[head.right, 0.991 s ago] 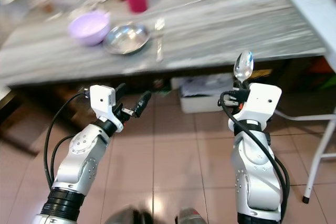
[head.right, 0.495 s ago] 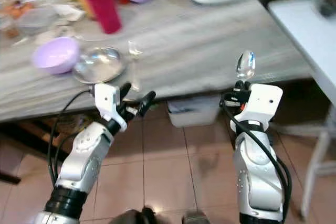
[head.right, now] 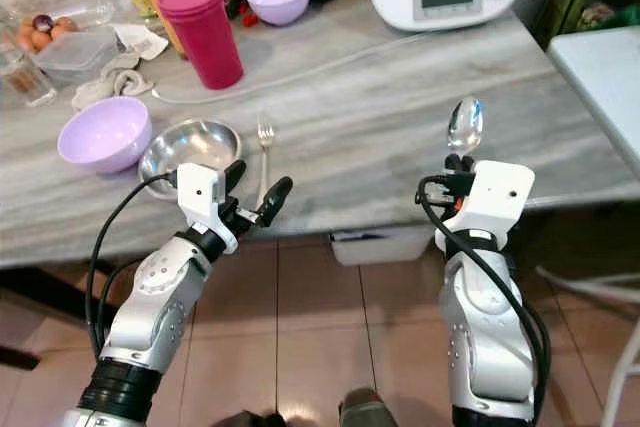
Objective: Setting the table
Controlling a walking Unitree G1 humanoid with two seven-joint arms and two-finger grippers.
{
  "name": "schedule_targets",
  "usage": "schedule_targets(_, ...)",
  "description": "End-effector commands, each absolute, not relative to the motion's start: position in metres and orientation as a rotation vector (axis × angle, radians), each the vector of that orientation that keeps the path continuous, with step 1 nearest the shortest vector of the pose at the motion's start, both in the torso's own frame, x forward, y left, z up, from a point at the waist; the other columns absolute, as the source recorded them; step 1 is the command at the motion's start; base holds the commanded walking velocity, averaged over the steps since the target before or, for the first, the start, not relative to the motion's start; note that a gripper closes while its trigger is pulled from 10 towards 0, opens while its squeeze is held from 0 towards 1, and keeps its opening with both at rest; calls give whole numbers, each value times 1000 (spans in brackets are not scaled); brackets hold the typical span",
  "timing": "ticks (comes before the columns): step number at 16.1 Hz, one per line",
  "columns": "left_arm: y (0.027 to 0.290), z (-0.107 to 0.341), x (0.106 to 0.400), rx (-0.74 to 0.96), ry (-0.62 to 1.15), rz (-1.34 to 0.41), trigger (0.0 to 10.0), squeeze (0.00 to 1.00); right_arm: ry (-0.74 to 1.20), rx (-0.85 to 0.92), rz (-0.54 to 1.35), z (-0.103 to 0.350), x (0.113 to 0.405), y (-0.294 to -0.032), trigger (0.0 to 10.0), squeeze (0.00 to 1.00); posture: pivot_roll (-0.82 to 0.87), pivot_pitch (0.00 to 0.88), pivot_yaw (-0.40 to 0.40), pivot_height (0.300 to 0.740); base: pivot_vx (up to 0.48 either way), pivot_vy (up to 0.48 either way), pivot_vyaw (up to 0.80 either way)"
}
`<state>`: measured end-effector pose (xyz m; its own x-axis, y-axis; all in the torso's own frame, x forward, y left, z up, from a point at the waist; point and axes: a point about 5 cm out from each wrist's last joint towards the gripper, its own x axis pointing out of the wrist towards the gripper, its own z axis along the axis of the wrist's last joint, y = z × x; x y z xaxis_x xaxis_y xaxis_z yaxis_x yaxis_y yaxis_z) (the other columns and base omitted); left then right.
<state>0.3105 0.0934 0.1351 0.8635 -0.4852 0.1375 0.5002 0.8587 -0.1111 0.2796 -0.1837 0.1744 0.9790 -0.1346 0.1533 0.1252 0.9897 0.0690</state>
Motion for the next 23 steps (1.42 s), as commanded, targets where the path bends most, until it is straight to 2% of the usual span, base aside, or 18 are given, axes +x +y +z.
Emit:
schedule_targets(1,106,134,310,-122,-108,-481,10000,0,-181,70,-105,178,279,-175,10000,0,-321,185,127,740,251,0,0)
schedule_targets(6,109,134,305,-121,-108,-481,10000,0,-186,65,-90,178,277,-173,10000,0,-317,190,131,740,313,0,580)
schedule_targets(8,110,135,304,-119,-115,-477,10000,0,-185,66,-91,177,277,-173,10000,0,-314,191,131,740,0,0,563)
schedule_targets(17,134,128,286,3,-106,-438,10000,0,-161,88,-66,173,278,-168,10000,0,-297,202,128,740,0,0,0)
schedule_targets(23,136,124,281,48,-75,-539,10000,0,-17,176,-88,152,285,-164,10000,0,-293,203,123,740,0,0,0)
